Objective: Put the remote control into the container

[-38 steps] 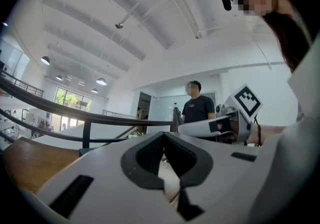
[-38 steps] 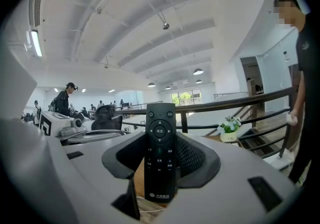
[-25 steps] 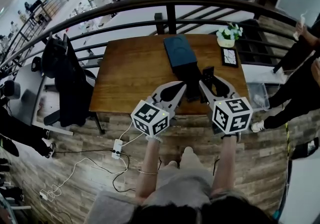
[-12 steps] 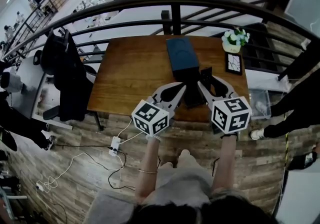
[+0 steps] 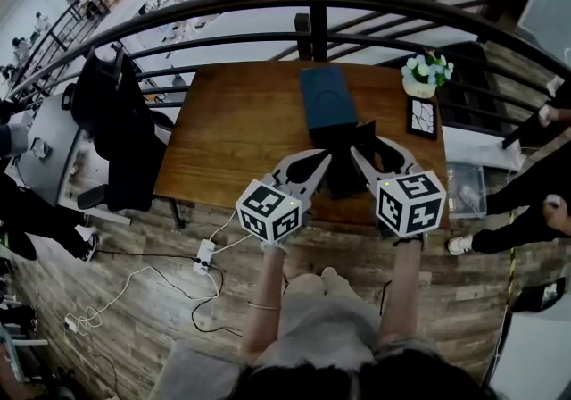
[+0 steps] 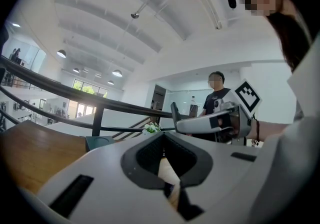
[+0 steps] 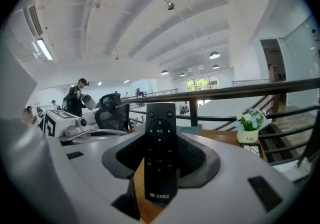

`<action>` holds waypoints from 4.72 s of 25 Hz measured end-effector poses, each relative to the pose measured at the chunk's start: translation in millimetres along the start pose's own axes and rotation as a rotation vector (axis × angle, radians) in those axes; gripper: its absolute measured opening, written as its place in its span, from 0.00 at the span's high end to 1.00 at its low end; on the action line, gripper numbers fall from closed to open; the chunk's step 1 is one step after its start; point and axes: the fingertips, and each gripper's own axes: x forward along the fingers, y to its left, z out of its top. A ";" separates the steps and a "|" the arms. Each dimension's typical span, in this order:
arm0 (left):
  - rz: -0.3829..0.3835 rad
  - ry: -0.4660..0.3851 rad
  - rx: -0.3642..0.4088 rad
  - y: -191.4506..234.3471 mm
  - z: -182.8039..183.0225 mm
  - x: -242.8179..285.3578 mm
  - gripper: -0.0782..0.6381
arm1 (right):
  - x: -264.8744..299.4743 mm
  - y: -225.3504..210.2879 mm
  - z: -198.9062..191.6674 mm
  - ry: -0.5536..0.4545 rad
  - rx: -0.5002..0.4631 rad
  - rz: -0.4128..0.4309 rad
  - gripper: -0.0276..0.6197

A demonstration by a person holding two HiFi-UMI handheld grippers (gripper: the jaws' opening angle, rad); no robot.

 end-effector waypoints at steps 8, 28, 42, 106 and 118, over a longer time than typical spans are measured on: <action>-0.007 0.033 -0.034 22.0 -10.2 7.3 0.89 | 22.3 -7.1 -3.9 0.046 0.009 0.001 0.65; -0.056 0.108 -0.109 76.2 -42.3 11.3 0.89 | 81.2 -14.6 -37.8 0.162 0.053 -0.056 0.65; -0.006 0.168 -0.213 103.7 -77.4 26.3 0.89 | 121.8 -36.6 -81.1 0.340 0.053 -0.020 0.65; 0.081 0.322 -0.407 135.2 -161.7 40.7 0.89 | 183.9 -78.0 -197.2 0.873 -0.022 -0.126 0.65; 0.100 0.313 -0.409 136.2 -160.4 36.2 0.89 | 191.7 -73.7 -201.4 0.853 -0.050 -0.112 0.65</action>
